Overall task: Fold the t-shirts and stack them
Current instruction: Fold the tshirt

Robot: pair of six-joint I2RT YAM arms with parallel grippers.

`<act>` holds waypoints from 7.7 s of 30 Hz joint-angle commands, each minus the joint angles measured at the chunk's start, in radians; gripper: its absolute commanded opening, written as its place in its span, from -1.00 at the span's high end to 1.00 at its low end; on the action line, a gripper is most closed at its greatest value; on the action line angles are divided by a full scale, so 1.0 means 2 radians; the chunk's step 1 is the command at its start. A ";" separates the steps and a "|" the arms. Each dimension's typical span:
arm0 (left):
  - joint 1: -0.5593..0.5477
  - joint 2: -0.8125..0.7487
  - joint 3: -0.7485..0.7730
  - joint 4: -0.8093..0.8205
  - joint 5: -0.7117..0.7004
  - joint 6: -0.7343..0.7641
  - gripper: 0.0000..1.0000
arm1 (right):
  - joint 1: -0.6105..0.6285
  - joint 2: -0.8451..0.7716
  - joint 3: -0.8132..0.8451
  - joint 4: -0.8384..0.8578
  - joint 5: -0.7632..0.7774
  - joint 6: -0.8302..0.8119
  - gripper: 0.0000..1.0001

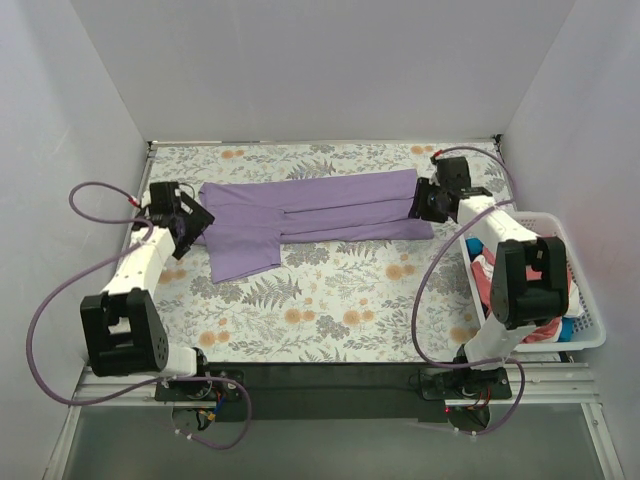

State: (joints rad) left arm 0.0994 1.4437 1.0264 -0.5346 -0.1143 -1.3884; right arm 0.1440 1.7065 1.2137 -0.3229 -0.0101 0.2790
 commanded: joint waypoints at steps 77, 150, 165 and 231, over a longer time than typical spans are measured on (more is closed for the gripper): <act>-0.080 0.058 0.059 0.043 0.027 0.017 1.00 | 0.283 0.261 0.170 0.286 -0.188 0.226 0.97; -0.035 0.219 0.152 0.185 0.119 0.035 1.00 | 0.195 0.343 0.276 0.389 -0.267 0.227 0.93; -0.034 0.144 0.093 0.170 0.093 0.015 0.04 | 0.194 0.305 0.215 0.386 -0.285 0.205 0.05; 0.108 -0.104 -0.141 0.078 0.004 -0.129 -0.17 | 0.051 -0.106 -0.177 0.171 -0.100 0.002 0.02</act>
State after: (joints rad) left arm 0.3637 1.2873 0.6857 -0.3161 -0.0357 -1.6642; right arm 0.1551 1.5124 0.7662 0.0299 -0.1902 0.4046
